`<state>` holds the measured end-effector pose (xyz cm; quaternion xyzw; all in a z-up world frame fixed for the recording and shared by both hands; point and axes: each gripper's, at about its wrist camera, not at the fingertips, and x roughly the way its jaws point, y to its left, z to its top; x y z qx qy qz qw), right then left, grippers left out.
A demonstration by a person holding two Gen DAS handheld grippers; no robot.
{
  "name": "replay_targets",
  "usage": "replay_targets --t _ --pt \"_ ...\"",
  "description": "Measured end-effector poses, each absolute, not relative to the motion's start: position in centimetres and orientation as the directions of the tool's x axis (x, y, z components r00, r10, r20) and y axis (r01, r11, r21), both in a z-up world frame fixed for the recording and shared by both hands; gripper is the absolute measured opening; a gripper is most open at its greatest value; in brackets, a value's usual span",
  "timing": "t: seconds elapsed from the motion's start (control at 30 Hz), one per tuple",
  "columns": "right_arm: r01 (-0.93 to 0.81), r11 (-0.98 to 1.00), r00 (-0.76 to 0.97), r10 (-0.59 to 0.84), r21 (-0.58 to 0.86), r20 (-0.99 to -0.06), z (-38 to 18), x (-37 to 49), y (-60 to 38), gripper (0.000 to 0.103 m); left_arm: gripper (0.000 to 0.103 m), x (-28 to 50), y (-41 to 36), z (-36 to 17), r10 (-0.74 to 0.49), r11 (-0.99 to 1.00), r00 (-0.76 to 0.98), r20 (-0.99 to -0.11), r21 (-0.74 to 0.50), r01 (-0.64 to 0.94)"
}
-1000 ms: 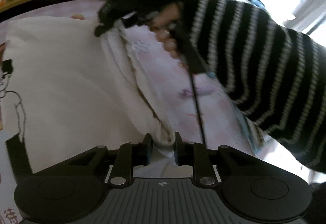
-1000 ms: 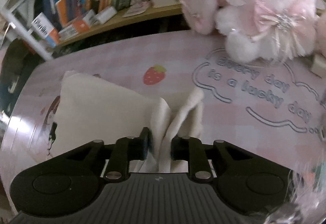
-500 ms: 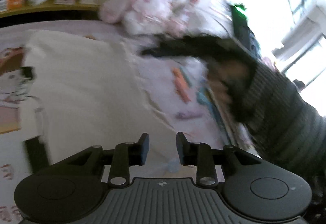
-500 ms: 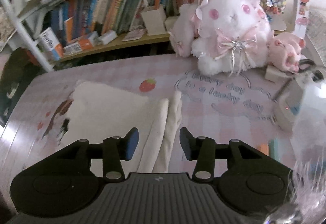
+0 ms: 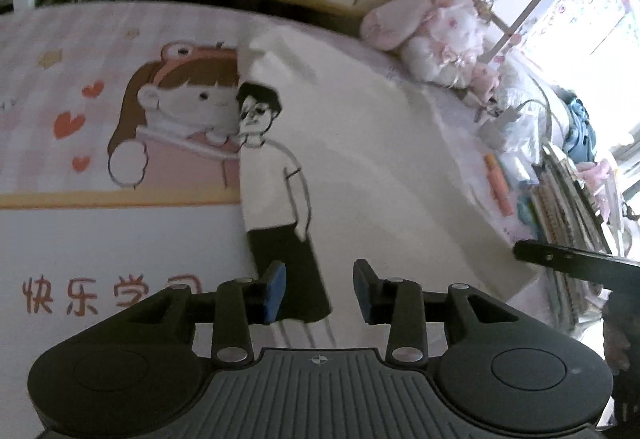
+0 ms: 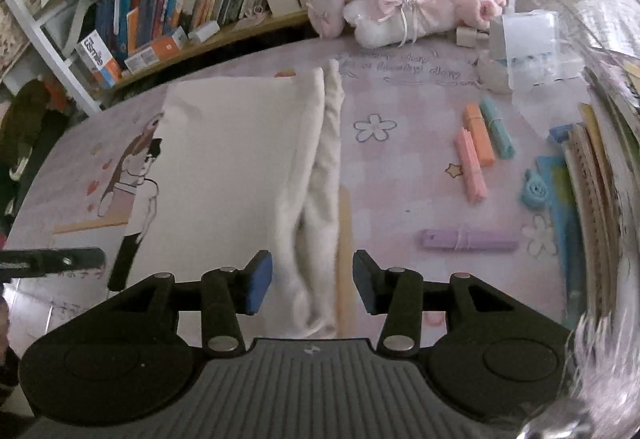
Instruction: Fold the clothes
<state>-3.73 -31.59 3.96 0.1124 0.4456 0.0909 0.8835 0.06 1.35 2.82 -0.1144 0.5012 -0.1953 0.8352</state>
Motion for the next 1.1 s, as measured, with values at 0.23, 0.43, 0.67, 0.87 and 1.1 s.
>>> replay_targets --t 0.23,0.43,0.67,0.87,1.1 --pt "-0.049 0.969 0.536 0.23 0.242 -0.812 2.8 -4.0 -29.9 0.009 0.037 0.2 2.2 1.5 -0.462 0.886 0.376 -0.803 -0.402 0.231" --pt "0.039 0.926 0.589 0.282 0.375 -0.757 4.6 -4.7 -31.8 0.009 0.037 0.5 3.0 1.8 -0.476 0.878 0.372 -0.797 -0.41 0.246" --pt "0.171 0.943 0.482 0.173 0.286 -0.859 0.1 -3.6 -32.2 0.023 0.037 0.9 4.0 2.0 -0.489 0.871 0.377 -0.786 -0.421 0.253" --pt "0.167 0.951 0.505 0.143 0.259 -0.851 1.2 -4.7 -31.8 0.026 0.037 3.8 4.8 2.0 -0.511 0.859 0.405 -0.758 -0.464 0.217" --pt "0.223 0.918 0.486 0.188 0.329 -0.854 -0.3 -4.8 -32.5 0.015 0.037 10.7 4.6 1.5 -0.532 0.843 0.441 -0.723 -0.503 0.192"
